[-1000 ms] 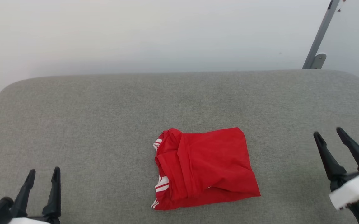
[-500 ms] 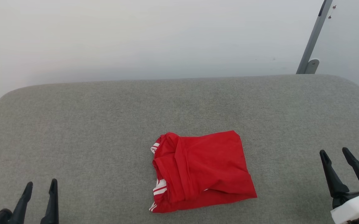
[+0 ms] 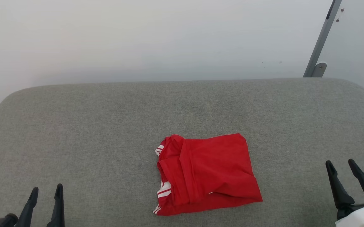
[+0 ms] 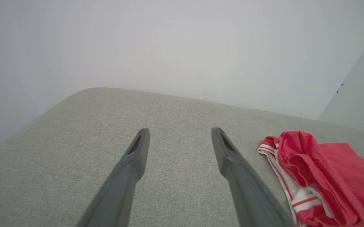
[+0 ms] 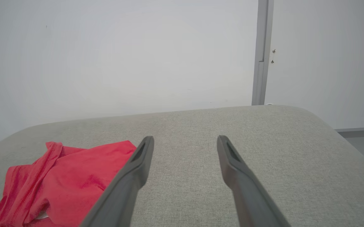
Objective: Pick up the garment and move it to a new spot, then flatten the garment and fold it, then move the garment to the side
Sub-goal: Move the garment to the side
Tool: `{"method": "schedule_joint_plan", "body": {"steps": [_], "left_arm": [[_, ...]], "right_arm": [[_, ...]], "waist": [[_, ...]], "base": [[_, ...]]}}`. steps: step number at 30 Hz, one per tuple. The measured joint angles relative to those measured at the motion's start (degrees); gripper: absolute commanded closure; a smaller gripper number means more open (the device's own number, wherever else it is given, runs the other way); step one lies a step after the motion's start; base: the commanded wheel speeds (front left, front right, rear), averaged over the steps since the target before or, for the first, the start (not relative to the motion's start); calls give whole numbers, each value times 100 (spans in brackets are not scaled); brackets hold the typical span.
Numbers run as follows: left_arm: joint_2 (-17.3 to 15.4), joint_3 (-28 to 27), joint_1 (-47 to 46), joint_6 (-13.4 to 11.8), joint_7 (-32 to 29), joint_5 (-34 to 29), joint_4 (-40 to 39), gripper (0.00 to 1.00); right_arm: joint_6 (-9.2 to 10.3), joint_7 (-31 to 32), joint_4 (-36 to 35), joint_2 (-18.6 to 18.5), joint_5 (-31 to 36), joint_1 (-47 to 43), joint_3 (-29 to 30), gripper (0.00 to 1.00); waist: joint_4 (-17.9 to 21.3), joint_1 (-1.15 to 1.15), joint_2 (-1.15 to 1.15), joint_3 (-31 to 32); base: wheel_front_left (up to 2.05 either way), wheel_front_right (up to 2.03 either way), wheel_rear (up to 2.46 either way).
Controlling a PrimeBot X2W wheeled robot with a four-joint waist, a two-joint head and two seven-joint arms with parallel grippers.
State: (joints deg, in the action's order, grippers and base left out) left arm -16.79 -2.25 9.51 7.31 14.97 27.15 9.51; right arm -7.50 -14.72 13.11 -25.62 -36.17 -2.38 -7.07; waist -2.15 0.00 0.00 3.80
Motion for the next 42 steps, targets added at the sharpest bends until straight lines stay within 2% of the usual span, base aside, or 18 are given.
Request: {"method": "schedule_joint_plan", "body": {"steps": [7, 11, 17, 27, 34, 37, 42], "left_arm": [[13, 40, -3, 0, 0, 4, 1, 0], [30, 83, -31, 0, 0, 19, -8, 0], [52, 216, -114, 0, 0, 65, 8, 0], [69, 446, -380, 0, 0, 186, 116, 0], [92, 581, -595, 0, 0, 259, 193, 0], [108, 620, -675, 0, 0, 286, 209, 0], [118, 690, -851, 0, 0, 365, 238, 0]], "right_arm": [[0, 11, -9, -22, -66, 17, -198, 0], [0, 322, -34, -67, -208, 261, -489, 0], [0, 1386, 58, -234, -844, 944, -1103, 0], [0, 3721, 703, -538, -1639, 2093, -1887, 0], [0, 4977, 1180, -590, -1673, 2685, -2286, 0], [0, 5263, 1390, -590, -1567, 2818, -2405, 0], [1, 5827, 1785, -348, -1591, 3166, -2538, 0]], "waist": [[-43, 0, 0, -29], [-107, 0, 0, -68], [-274, 0, 0, -182], [-687, 0, 0, -525], [-982, 0, 0, -846], [-1055, 0, 0, -935], [-1191, 0, 0, -1148]], "base": [[0, 0, 0], [0, 0, 0], [0, 0, 0], [0, 0, 0], [0, 0, 0], [0, 0, 0], [0, 0, 0]]}}
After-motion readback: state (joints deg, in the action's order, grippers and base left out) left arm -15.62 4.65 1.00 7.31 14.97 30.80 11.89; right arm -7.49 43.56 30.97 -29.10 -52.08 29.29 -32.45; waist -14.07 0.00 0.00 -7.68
